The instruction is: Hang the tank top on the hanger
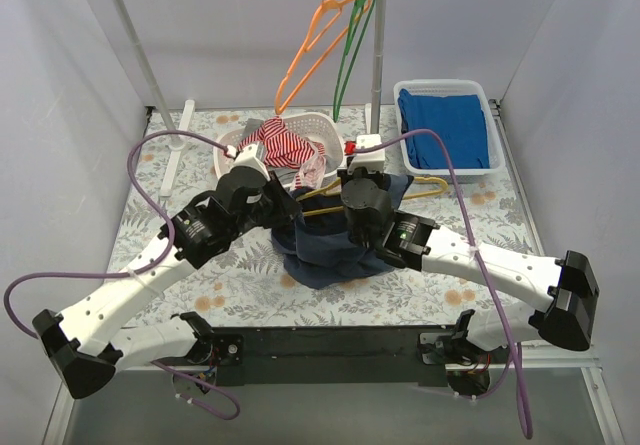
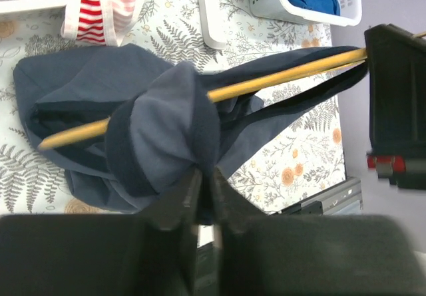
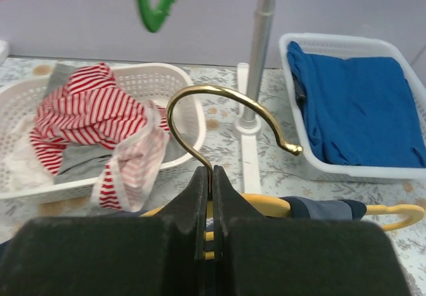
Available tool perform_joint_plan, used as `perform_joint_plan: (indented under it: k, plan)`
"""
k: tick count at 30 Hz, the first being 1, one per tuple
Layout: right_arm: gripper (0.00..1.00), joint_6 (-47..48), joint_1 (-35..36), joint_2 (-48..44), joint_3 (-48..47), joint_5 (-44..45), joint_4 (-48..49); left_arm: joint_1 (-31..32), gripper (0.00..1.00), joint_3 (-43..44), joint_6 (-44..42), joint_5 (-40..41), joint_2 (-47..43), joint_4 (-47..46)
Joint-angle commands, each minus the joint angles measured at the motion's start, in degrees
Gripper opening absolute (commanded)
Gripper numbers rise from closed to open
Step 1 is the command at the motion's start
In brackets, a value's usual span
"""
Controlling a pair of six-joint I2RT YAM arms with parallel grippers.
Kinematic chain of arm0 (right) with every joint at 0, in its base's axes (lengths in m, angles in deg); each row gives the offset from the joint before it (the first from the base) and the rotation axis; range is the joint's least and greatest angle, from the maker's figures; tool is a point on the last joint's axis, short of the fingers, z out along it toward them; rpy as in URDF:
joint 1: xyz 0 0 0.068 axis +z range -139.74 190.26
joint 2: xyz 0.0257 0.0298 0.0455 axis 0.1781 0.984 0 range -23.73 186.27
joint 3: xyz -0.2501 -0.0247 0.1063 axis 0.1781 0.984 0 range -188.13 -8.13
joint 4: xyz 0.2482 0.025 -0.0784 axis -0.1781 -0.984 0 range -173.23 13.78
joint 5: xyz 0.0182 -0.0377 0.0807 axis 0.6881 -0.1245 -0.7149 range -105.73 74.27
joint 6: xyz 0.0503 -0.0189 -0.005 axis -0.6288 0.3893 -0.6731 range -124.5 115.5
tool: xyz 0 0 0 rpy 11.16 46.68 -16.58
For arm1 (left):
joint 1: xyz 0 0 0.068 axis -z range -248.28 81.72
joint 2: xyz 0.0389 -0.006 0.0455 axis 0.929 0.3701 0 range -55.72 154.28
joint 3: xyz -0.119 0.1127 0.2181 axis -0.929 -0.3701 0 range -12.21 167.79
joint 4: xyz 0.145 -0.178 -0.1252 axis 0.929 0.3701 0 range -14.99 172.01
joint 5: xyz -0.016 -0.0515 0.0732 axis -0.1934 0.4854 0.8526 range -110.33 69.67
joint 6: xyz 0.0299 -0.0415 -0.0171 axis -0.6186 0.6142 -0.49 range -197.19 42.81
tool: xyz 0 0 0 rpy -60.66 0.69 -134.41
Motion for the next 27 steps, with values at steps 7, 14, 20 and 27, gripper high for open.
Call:
perform_joint_plan:
  k: [7,14,20,27]
  plan:
    - [0.01,3.5,6.2,1.6,-7.9,-1.1,3.5,-0.1,0.29,8.9,-4.9,-1.3,3.8,-2.7]
    - [0.01,3.3,6.3,0.6,-9.6,-4.7,-0.6,-0.1,0.56,12.6,-10.1,1.1,0.9,-0.3]
    - [0.01,5.1,6.3,-0.4,-21.1,-11.7,-11.7,-0.1,0.63,19.4,-15.0,5.1,-3.5,2.6]
    - [0.01,8.3,6.3,4.9,-51.4,-21.4,-34.4,-0.1,0.65,29.6,-21.8,4.1,-5.3,-1.7]
